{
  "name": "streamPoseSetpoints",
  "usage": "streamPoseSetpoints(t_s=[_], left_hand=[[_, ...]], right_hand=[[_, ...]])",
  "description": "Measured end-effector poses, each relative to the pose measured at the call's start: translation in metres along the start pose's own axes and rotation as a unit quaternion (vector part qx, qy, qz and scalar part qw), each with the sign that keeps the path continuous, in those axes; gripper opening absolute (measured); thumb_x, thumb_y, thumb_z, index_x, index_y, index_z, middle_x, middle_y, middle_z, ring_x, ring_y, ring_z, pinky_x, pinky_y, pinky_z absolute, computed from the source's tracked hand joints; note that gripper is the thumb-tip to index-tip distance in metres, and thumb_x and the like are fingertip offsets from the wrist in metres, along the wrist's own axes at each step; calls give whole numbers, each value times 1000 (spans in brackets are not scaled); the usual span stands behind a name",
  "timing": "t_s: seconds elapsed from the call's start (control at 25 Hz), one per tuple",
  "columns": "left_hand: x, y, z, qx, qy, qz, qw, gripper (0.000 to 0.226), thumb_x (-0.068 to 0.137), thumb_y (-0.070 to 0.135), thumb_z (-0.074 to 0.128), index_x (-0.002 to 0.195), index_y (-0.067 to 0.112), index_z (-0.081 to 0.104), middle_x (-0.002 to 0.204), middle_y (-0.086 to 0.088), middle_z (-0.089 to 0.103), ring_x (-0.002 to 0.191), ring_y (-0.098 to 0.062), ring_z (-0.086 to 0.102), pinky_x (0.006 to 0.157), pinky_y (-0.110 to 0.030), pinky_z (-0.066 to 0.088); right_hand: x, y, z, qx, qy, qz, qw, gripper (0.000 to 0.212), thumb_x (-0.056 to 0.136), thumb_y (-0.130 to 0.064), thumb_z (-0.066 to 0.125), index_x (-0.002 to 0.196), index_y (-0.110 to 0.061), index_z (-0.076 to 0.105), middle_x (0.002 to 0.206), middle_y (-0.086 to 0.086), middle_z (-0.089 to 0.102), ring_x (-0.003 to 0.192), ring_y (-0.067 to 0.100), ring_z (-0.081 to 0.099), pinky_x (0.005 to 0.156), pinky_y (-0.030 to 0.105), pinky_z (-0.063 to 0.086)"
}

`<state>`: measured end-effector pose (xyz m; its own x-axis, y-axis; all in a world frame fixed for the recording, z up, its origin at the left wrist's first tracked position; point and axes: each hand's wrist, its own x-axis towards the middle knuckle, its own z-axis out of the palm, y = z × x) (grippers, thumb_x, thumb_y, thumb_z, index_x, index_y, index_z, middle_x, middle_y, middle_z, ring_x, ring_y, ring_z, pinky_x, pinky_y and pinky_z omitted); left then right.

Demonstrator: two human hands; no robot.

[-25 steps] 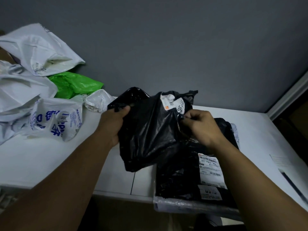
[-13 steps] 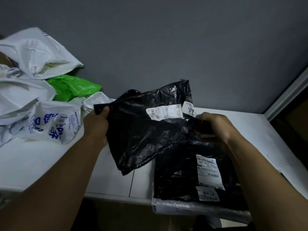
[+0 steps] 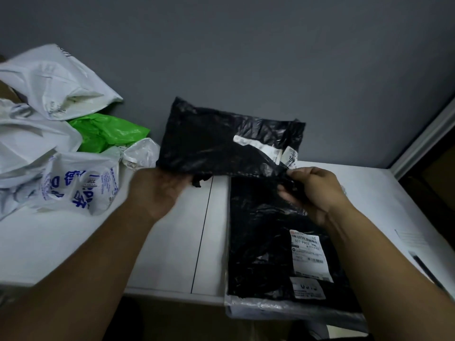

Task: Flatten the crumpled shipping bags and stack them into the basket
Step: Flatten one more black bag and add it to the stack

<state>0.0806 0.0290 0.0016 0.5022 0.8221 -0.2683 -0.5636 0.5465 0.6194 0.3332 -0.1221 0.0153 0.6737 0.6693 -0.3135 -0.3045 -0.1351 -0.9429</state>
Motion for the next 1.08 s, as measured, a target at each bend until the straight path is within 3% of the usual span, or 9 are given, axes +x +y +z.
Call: streamPoseSetpoints(t_s=[0.08, 0.16, 0.28, 0.44, 0.52, 0.6, 0.72, 0.92, 1.08], left_hand=[[-9, -30, 18, 146, -58, -56, 986, 29, 85, -11, 48, 111, -5, 60, 127, -28, 61, 106, -34, 69, 89, -47, 57], [-17, -53, 36, 242, -109, -90, 960, 34, 89, 10, 64, 119, -6, 57, 126, -23, 64, 113, -33, 66, 94, -50, 54], [-18, -70, 51, 258, -51, -48, 964, 43, 91, 34, 68, 121, 4, 63, 113, -13, 72, 104, -24, 71, 92, -41, 57], [-10, -75, 47, 273, 32, 31, 961, 22, 98, 15, 60, 115, 3, 65, 100, -8, 76, 87, -18, 75, 68, -27, 60], [-8, -74, 45, 301, 20, 48, 952, 20, 97, 7, 59, 115, 0, 65, 103, -13, 75, 90, -23, 74, 70, -29, 61], [-8, -71, 43, 315, 12, 47, 948, 22, 94, 2, 61, 115, -3, 63, 107, -20, 73, 95, -28, 73, 76, -34, 62], [-4, -59, 32, 298, 36, 44, 953, 25, 90, -1, 66, 114, -1, 64, 107, -17, 73, 93, -28, 73, 77, -34, 61], [2, -52, 23, 183, 78, 4, 980, 13, 93, 2, 62, 105, 7, 64, 93, -9, 70, 75, -19, 67, 65, -32, 60], [9, -54, 27, 93, 107, 8, 990, 19, 101, 8, 51, 117, 9, 61, 106, -10, 70, 91, -20, 69, 74, -33, 59]], right_hand=[[-4, 6, 11, -4, -13, -18, 1000, 13, 91, -3, 69, 90, -5, 56, 79, 15, 63, 62, 22, 68, 61, 37, 61], [-10, 14, 28, -30, -37, -30, 998, 19, 87, -4, 74, 93, -7, 55, 77, 14, 62, 62, 21, 64, 60, 35, 59], [-20, 26, 47, -56, -67, -31, 996, 25, 83, -2, 77, 93, -9, 55, 80, 11, 64, 64, 18, 66, 58, 31, 58], [-29, 24, 49, -99, -108, -4, 989, 22, 86, -20, 78, 87, -10, 60, 73, 6, 70, 66, 18, 72, 65, 37, 63], [-28, 21, 46, -137, -83, 19, 987, 36, 92, -45, 68, 93, -9, 67, 77, 7, 75, 68, 24, 74, 67, 42, 63], [-20, 20, 42, -122, -29, 6, 992, 32, 99, -41, 59, 102, -10, 66, 85, 10, 74, 65, 26, 71, 69, 45, 62], [-6, 13, 28, -44, -5, 12, 999, 17, 103, -19, 54, 108, -5, 63, 78, 9, 72, 61, 23, 68, 74, 47, 62], [-3, 11, 14, 18, -124, 47, 991, 18, 104, -16, 52, 110, -5, 65, 96, 15, 77, 75, 26, 76, 65, 36, 63], [-10, 10, -4, -55, -185, 48, 980, 18, 100, -10, 57, 113, -4, 68, 105, 16, 76, 91, 29, 75, 80, 41, 63]])
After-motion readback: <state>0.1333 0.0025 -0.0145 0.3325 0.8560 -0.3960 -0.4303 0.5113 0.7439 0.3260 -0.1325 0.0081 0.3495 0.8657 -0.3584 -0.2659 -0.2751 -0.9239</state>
